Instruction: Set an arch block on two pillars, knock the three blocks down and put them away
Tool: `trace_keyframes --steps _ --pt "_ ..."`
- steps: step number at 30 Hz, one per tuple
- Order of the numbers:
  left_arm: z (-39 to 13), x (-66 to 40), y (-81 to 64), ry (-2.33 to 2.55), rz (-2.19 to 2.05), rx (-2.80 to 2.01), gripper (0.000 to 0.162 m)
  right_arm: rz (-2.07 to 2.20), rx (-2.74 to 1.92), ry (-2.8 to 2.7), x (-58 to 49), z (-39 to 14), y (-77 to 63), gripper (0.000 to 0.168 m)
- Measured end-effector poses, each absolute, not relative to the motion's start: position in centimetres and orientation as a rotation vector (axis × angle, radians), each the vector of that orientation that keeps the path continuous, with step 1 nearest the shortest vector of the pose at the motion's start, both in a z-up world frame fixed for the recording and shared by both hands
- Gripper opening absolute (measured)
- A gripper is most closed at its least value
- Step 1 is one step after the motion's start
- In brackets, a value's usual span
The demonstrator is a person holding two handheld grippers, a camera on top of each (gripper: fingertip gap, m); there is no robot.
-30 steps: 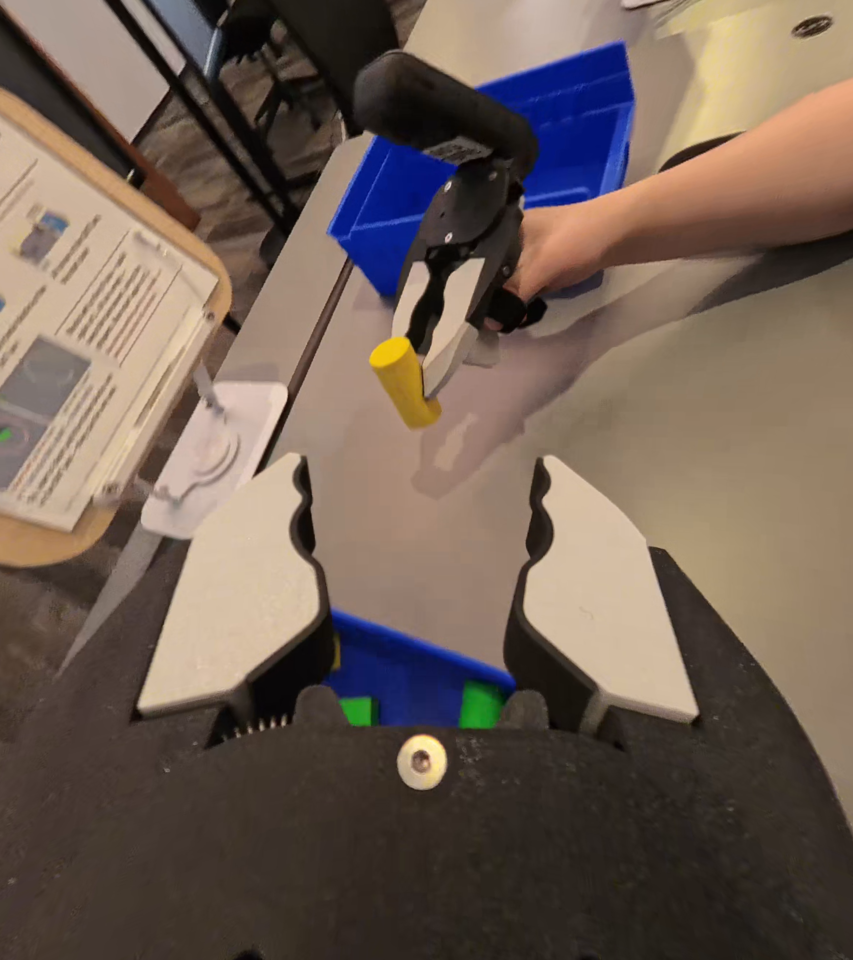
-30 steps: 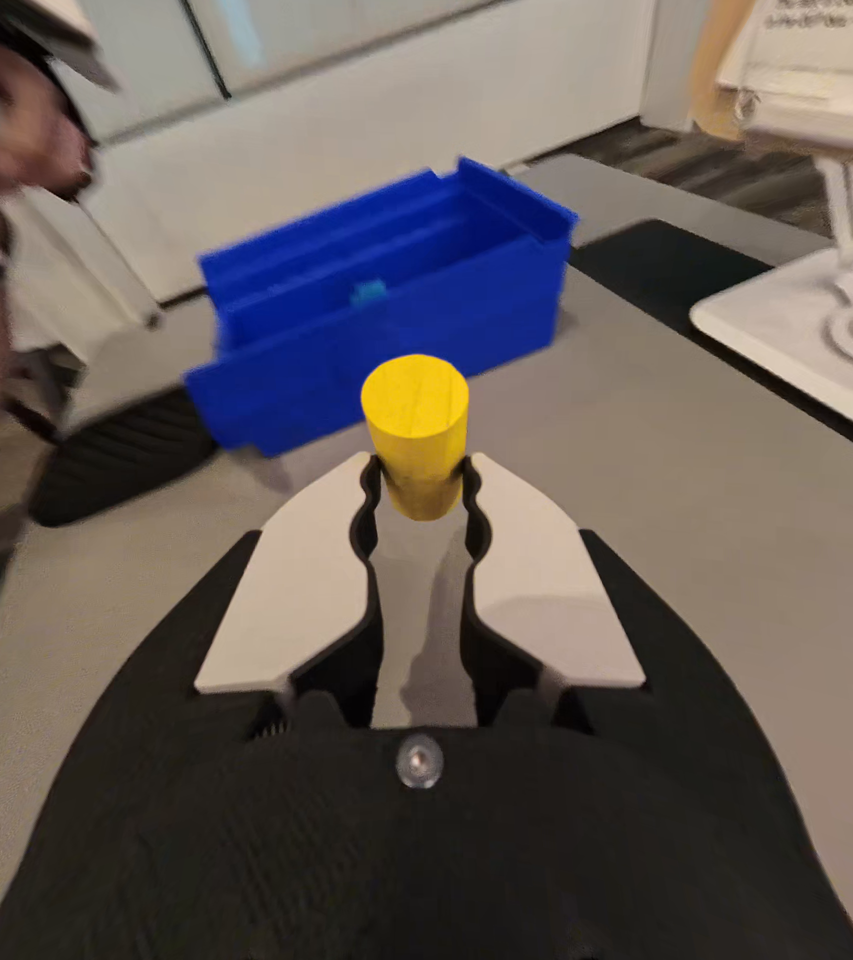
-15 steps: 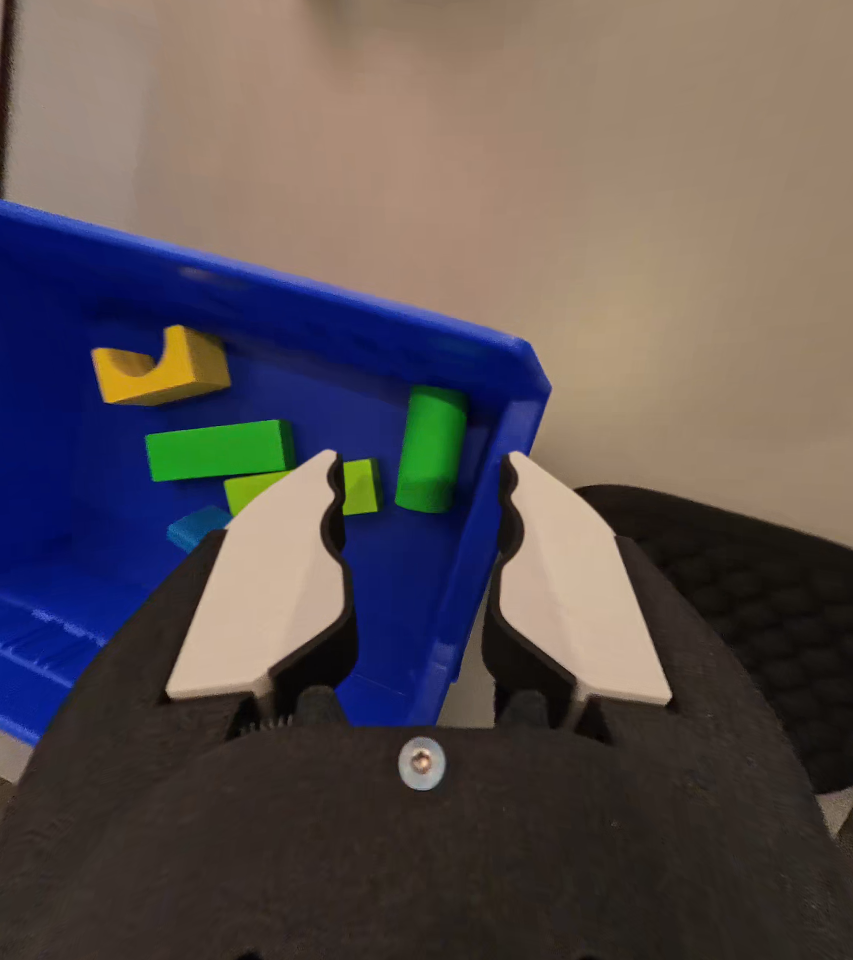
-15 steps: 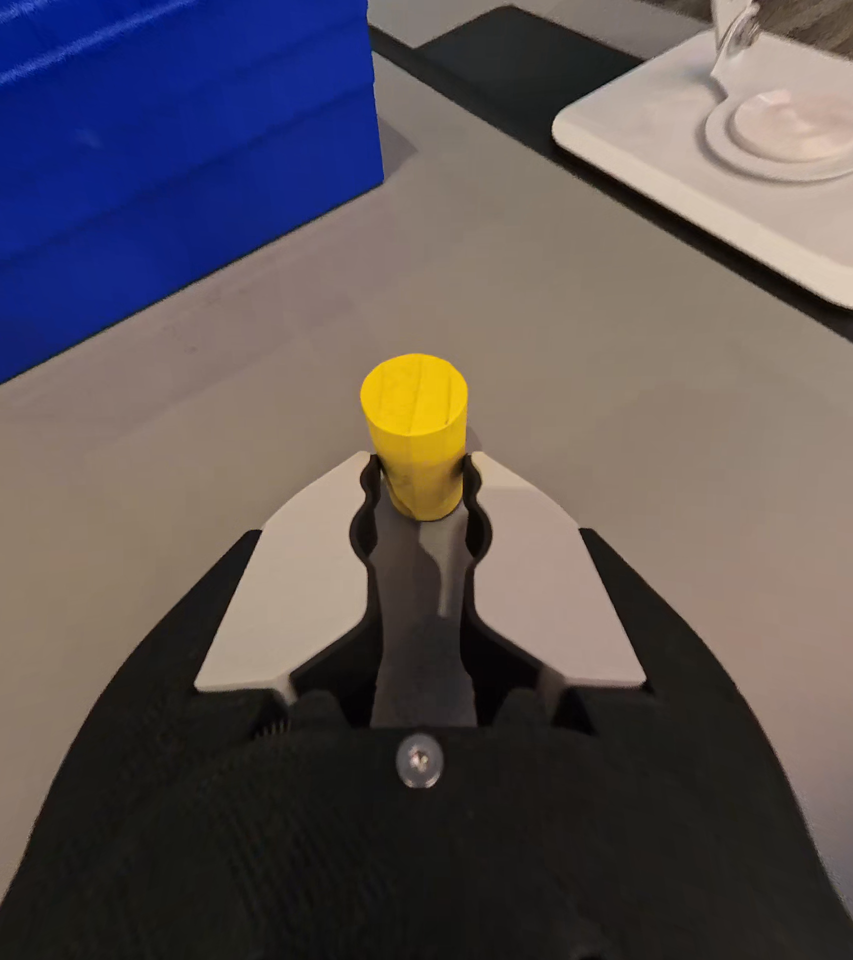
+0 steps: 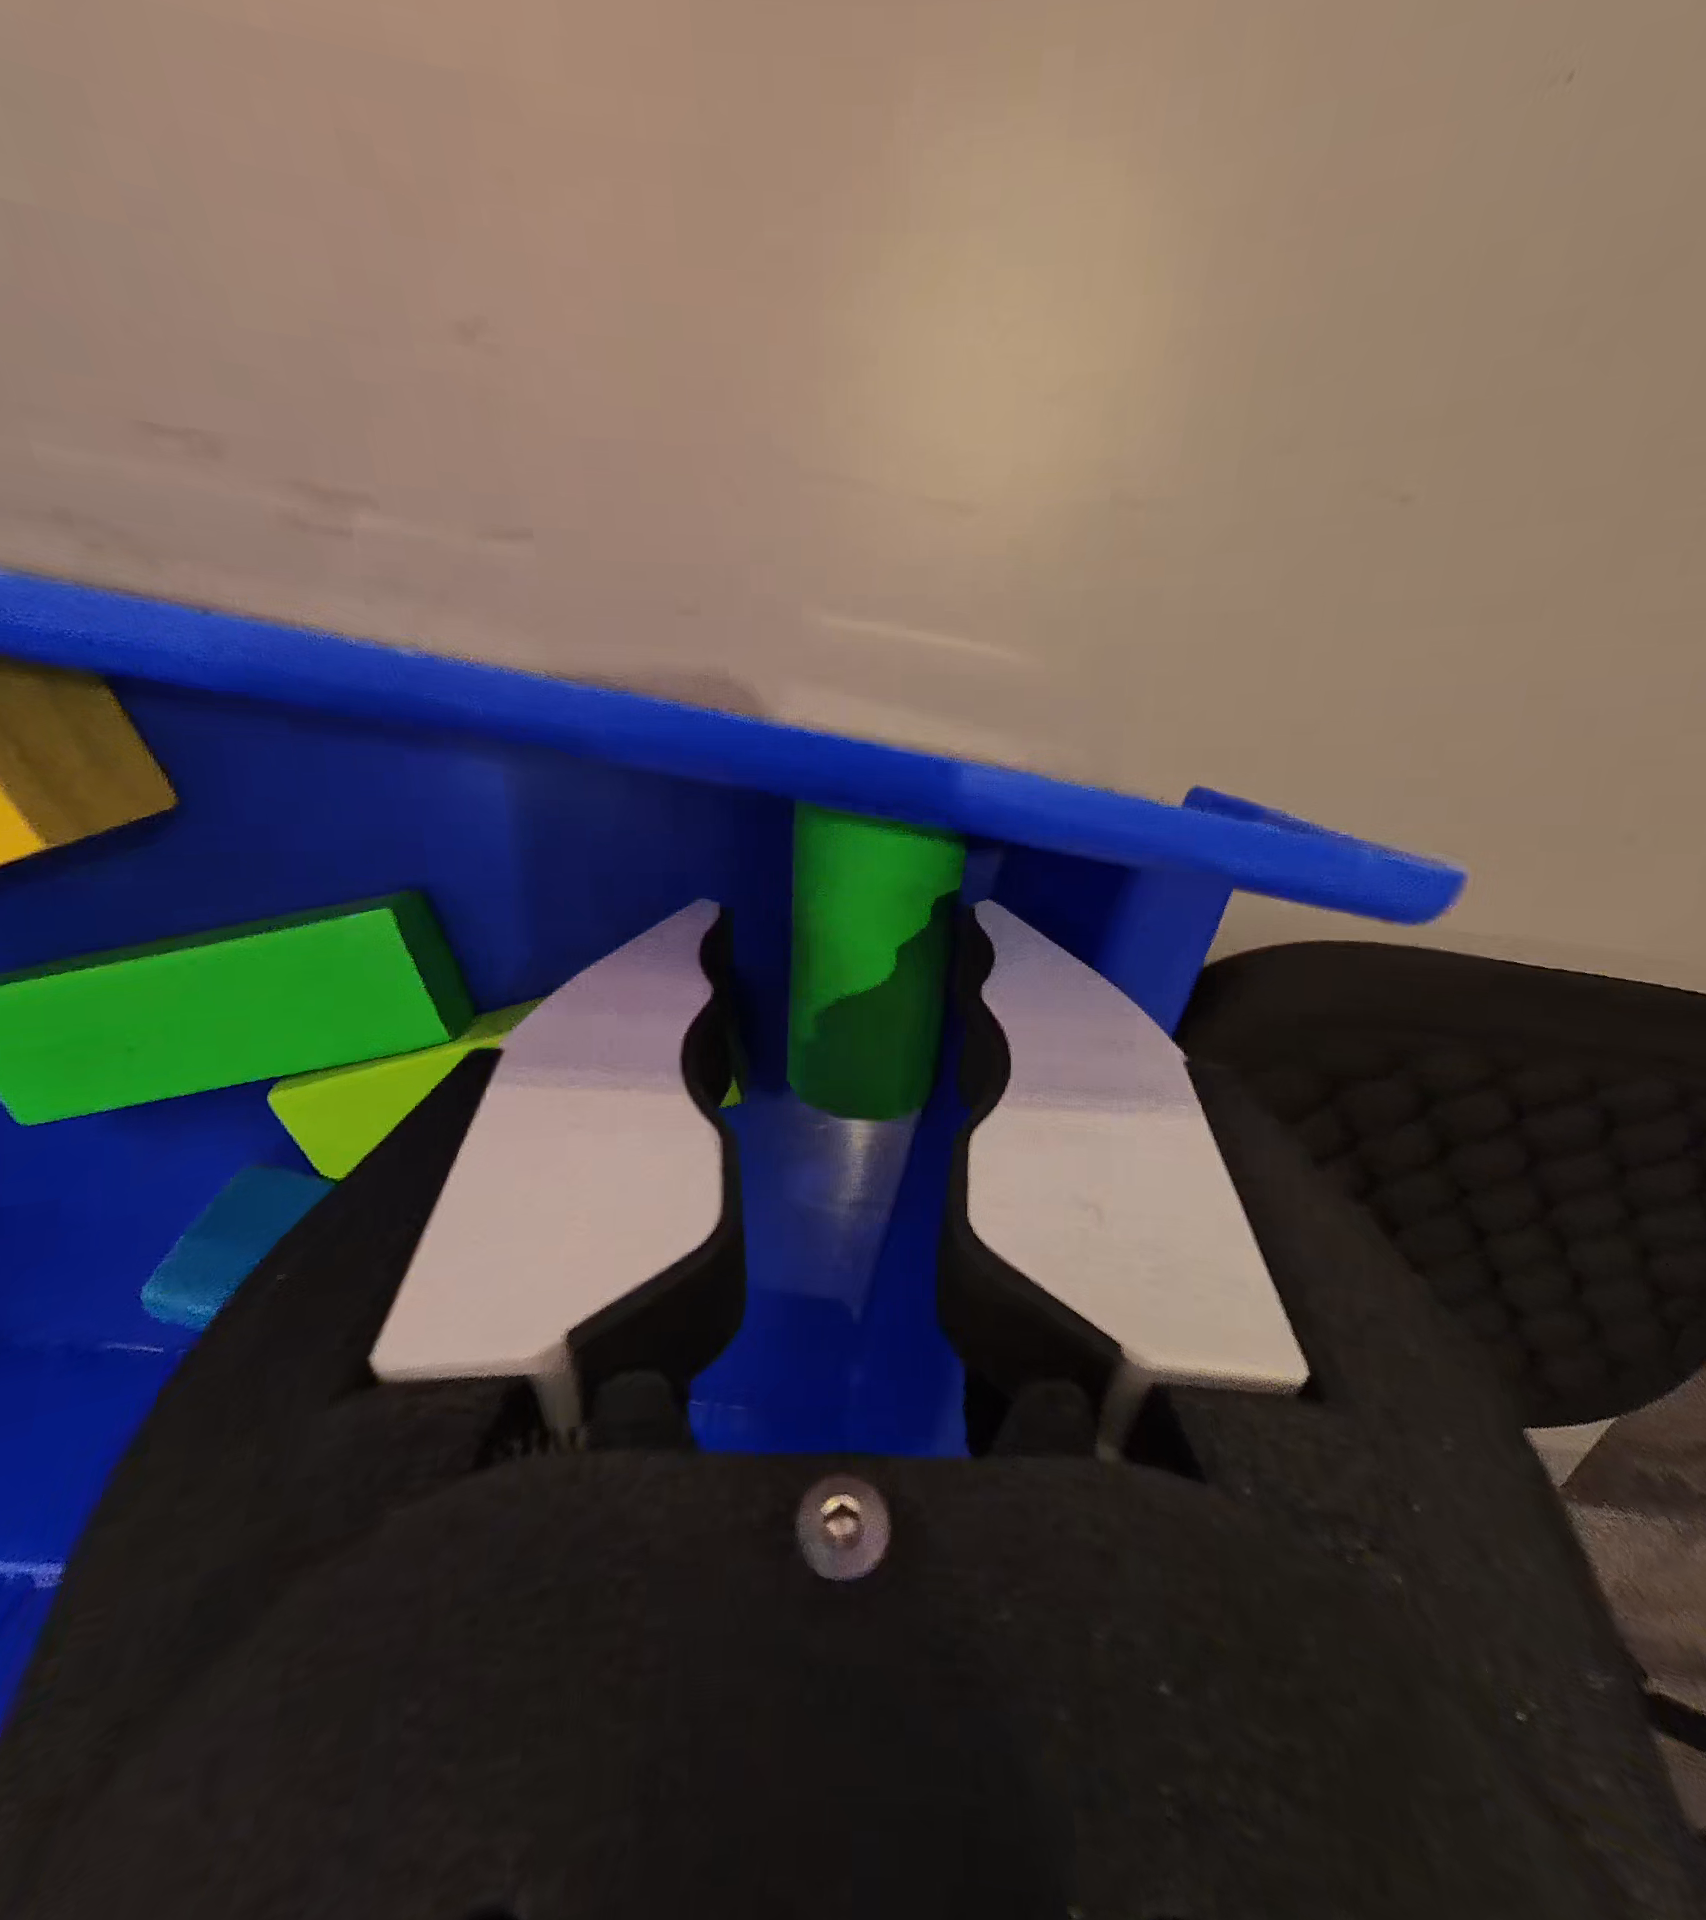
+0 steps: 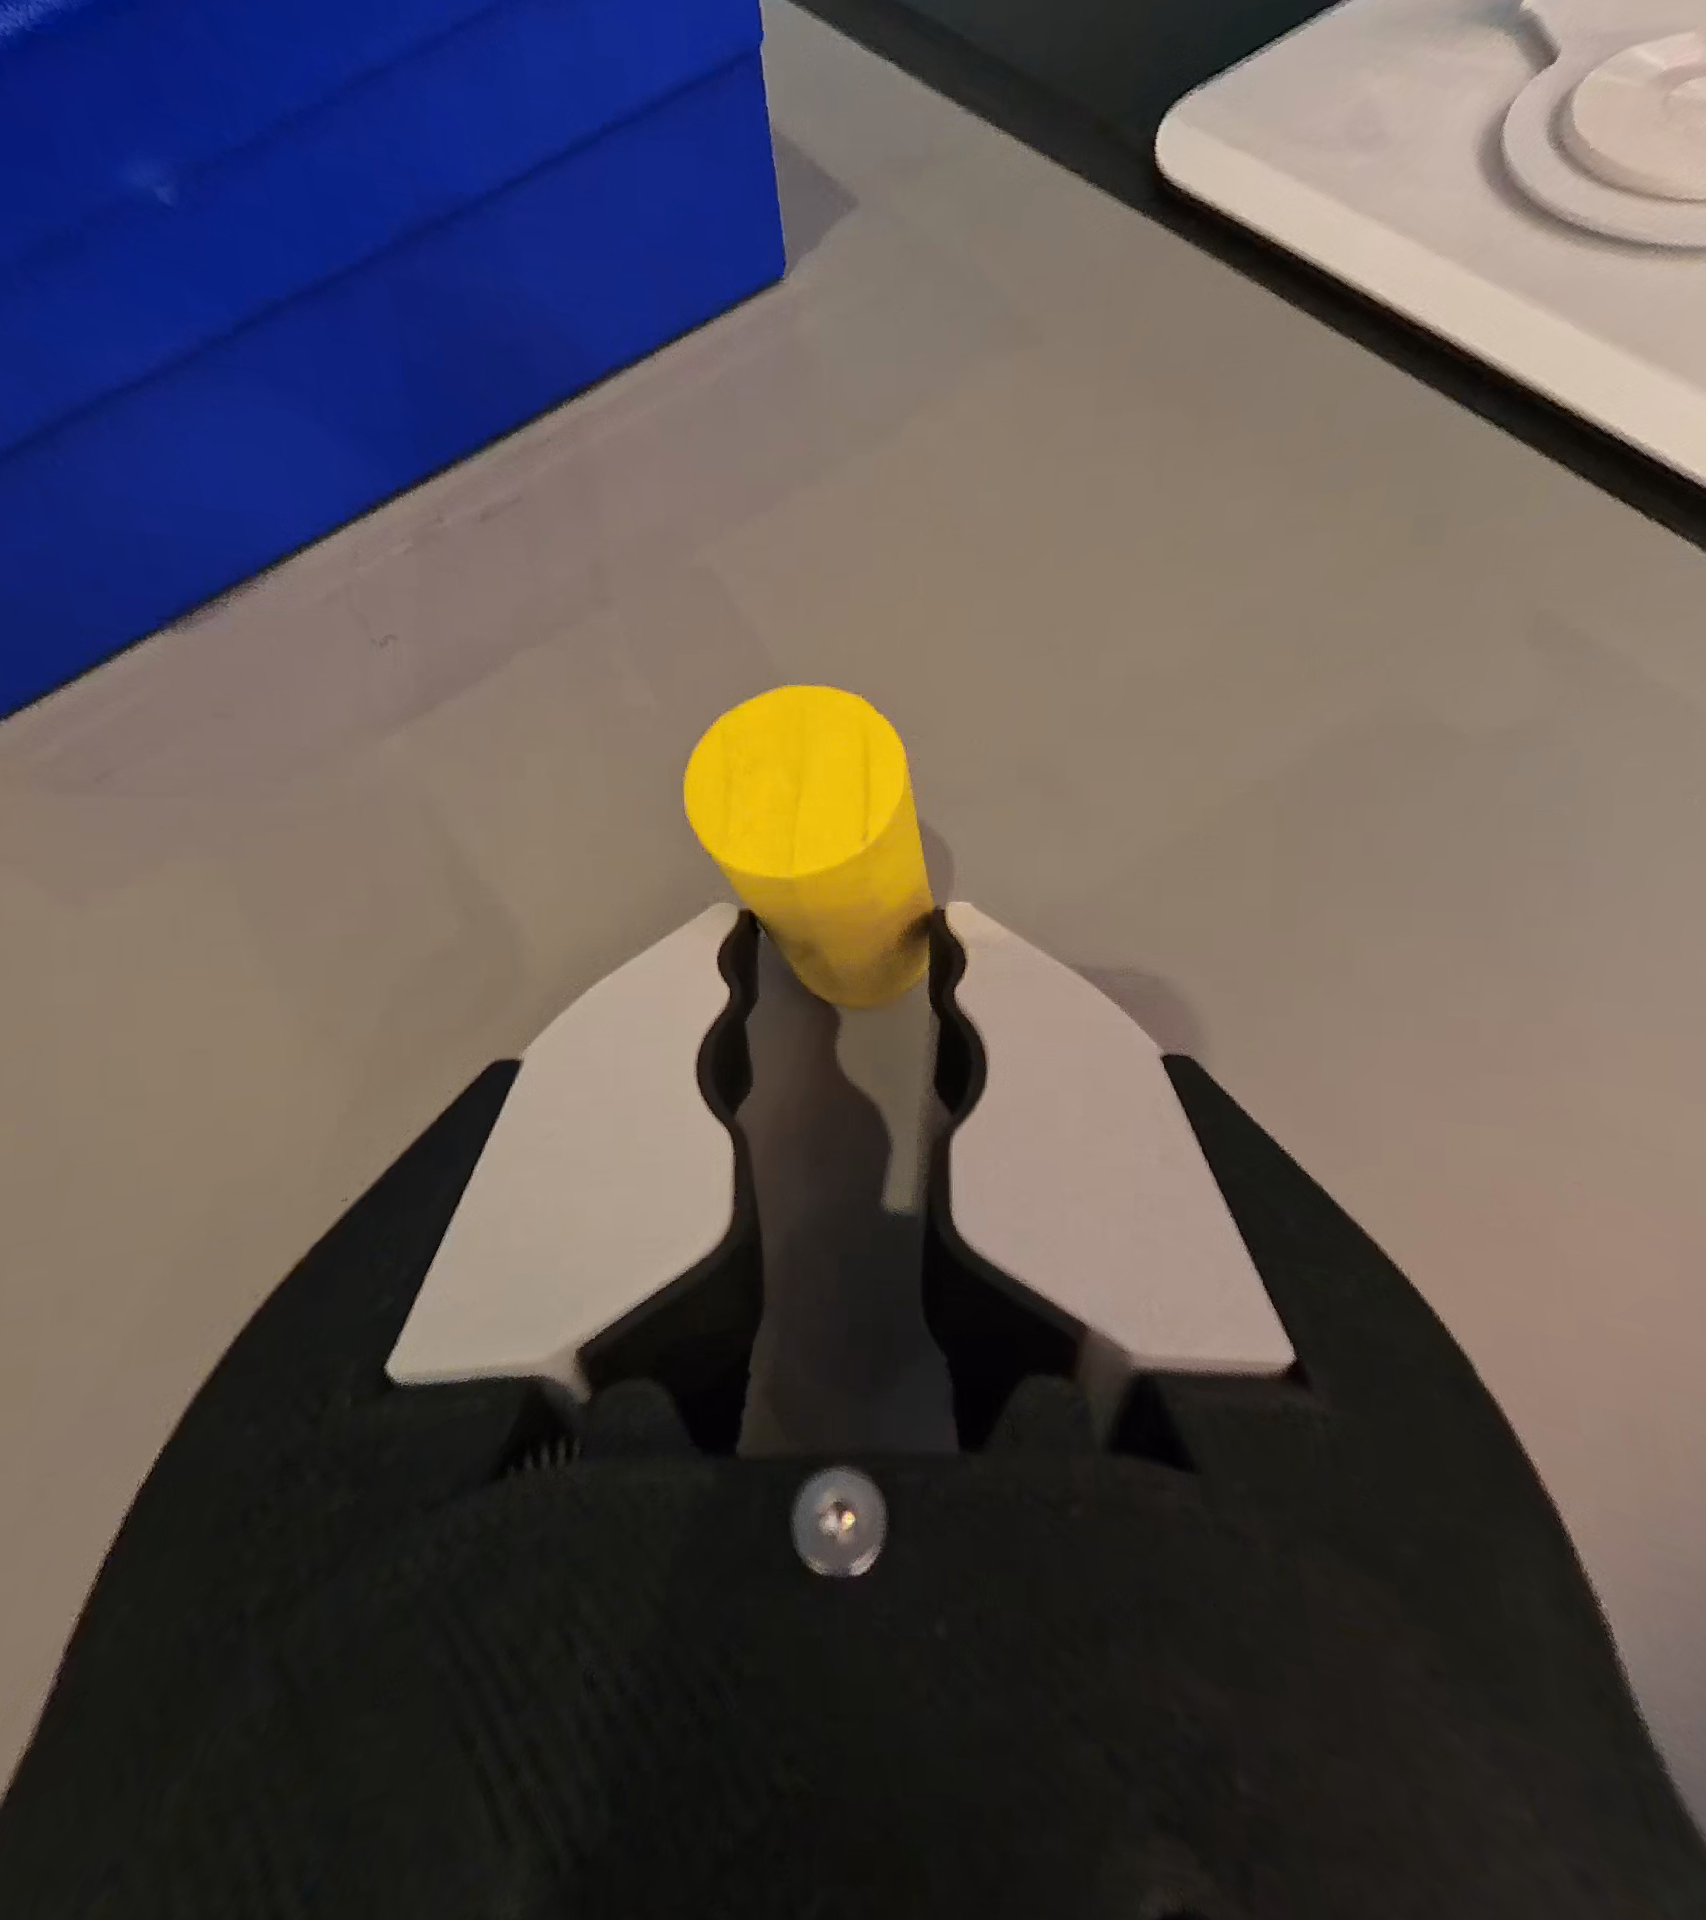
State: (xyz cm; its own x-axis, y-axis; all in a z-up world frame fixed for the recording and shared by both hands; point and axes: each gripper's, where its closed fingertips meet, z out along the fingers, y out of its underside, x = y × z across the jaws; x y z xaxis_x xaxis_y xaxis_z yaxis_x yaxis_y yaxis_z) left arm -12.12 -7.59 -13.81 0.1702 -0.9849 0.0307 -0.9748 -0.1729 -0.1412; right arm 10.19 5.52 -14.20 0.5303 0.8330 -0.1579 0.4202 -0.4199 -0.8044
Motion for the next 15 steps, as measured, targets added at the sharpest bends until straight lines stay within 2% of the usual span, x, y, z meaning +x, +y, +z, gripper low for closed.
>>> trace_keyframes --steps 6,11,15 --pt "-15.3 -12.7 -7.6 2.012 -0.129 -2.400 0.038 0.574 -2.038 -1.088 10.2 -14.9 5.5 0.034" --pt "-15.3 -12.9 -7.5 1.983 -0.124 -2.398 0.035 0.586 -1.947 -0.998 10.4 -12.7 6.1 0.050" --pt "-13.1 -12.8 -6.7 1.848 -0.179 -2.341 0.035 0.568 -1.855 -0.959 11.0 -9.7 6.2 0.057"
